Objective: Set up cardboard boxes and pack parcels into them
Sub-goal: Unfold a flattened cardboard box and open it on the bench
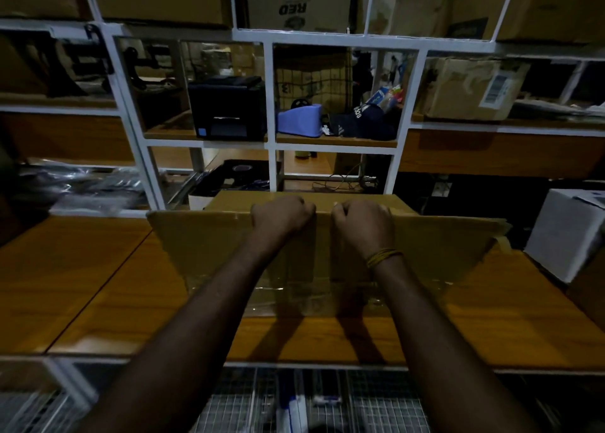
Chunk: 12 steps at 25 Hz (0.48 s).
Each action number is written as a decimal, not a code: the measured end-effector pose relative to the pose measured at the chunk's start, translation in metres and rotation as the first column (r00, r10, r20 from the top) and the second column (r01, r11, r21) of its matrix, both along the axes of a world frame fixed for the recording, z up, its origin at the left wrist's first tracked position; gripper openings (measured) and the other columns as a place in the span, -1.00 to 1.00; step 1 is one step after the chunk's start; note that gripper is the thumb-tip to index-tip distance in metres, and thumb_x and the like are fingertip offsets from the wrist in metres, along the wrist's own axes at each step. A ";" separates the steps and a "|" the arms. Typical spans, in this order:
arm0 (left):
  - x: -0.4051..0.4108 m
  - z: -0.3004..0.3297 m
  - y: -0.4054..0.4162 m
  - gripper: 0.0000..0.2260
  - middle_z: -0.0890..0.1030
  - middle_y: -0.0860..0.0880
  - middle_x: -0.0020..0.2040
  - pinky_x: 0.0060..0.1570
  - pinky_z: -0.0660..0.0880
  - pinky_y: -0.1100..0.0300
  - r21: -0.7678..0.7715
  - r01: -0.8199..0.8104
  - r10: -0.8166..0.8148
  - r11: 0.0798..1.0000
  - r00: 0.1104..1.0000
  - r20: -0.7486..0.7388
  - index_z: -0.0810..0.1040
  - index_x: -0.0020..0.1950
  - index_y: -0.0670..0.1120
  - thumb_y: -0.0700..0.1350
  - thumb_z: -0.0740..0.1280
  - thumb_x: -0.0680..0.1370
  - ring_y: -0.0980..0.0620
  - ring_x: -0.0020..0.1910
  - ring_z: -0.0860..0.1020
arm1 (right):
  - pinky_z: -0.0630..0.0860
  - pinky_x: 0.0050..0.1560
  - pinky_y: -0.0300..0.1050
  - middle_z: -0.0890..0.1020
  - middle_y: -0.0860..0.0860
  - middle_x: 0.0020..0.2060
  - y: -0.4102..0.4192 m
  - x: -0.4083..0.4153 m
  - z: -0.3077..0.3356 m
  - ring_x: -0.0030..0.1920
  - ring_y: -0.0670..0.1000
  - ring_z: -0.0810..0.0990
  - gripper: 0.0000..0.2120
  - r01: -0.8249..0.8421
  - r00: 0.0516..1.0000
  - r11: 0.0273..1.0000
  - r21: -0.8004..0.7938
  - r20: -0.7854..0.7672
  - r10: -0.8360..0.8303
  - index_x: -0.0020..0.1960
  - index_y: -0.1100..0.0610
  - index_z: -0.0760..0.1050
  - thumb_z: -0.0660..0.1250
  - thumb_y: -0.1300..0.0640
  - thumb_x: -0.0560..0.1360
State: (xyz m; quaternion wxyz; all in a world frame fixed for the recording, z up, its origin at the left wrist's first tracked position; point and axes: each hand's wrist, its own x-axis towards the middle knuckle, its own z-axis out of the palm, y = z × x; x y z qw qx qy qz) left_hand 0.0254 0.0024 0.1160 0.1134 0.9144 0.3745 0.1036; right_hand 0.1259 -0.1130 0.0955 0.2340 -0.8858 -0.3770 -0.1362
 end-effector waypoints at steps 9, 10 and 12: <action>-0.015 -0.084 -0.031 -0.54 0.55 -0.08 0.30 0.21 0.52 0.00 -0.388 0.109 -0.236 0.915 0.925 -0.297 0.45 0.43 -0.04 0.01 0.41 0.56 -0.06 0.20 0.55 | 0.48 0.27 0.01 0.56 0.07 0.32 -0.035 0.001 -0.064 0.28 0.12 0.53 -0.63 -0.309 0.879 0.849 -0.429 -0.469 0.083 0.33 0.06 0.54 0.34 0.05 0.54; -0.017 -0.098 -0.033 -0.47 0.51 -0.09 0.36 0.21 0.52 -0.01 -0.325 0.104 -0.212 0.940 0.924 -0.317 0.42 0.46 -0.02 0.02 0.45 0.52 -0.09 0.25 0.53 | 0.46 0.30 -0.01 0.50 0.07 0.38 -0.035 0.002 -0.083 0.33 0.12 0.49 -0.53 -0.312 0.873 0.848 -0.429 -0.481 0.078 0.41 0.05 0.46 0.38 0.11 0.51; -0.021 -0.122 -0.034 -0.40 0.41 -0.12 0.45 0.23 0.50 -0.06 -0.186 0.100 -0.161 0.978 0.922 -0.353 0.39 0.47 0.00 0.04 0.49 0.48 -0.16 0.33 0.47 | 0.44 0.33 0.03 0.40 0.09 0.45 -0.035 0.004 -0.114 0.38 0.15 0.42 -0.40 -0.294 0.886 0.860 -0.417 -0.457 0.082 0.46 0.00 0.39 0.44 0.17 0.45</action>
